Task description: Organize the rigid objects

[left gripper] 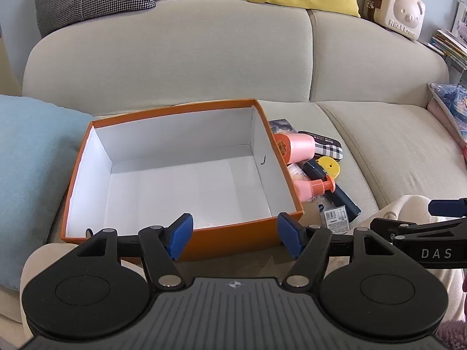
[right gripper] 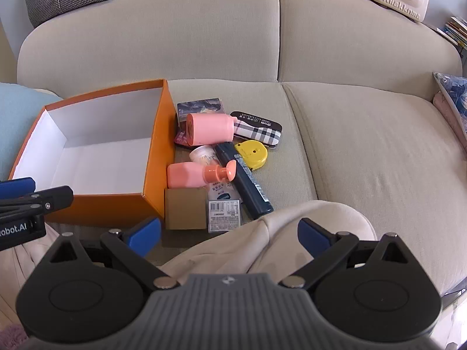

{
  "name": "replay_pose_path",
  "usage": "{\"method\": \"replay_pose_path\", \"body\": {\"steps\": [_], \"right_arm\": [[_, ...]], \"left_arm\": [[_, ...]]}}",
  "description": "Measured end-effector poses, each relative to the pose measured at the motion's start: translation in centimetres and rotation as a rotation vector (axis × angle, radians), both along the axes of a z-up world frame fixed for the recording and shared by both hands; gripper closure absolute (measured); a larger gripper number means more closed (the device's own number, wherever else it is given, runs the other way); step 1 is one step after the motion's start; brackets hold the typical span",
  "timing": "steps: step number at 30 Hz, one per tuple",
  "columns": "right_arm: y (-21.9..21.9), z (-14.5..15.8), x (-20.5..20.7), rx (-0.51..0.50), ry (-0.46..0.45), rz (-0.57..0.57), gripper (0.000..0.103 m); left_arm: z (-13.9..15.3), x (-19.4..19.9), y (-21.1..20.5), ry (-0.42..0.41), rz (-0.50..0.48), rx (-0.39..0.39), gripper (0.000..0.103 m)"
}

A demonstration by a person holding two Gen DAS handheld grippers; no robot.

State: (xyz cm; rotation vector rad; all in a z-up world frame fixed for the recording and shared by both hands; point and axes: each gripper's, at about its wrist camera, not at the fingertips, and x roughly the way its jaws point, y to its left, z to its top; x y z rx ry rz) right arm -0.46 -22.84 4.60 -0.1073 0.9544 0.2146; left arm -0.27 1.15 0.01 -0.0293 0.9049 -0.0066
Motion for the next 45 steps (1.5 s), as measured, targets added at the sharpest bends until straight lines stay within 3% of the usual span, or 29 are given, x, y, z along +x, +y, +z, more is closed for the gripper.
{"method": "replay_pose_path", "body": {"steps": [19, 36, 45], "right_arm": [[0.1, -0.3, 0.4, -0.011, 0.019, 0.006, 0.003], [0.2, -0.8, 0.4, -0.013, 0.028, 0.01, 0.003], [-0.6, -1.1, 0.8, 0.0, 0.021, 0.004, 0.005]], "left_arm": [[0.1, 0.0, 0.2, -0.003, 0.006, 0.0, 0.033], [-0.1, -0.1, -0.2, 0.002, -0.008, -0.005, 0.033], [-0.4, 0.4, -0.9, 0.014, -0.08, -0.019, 0.049]]}}
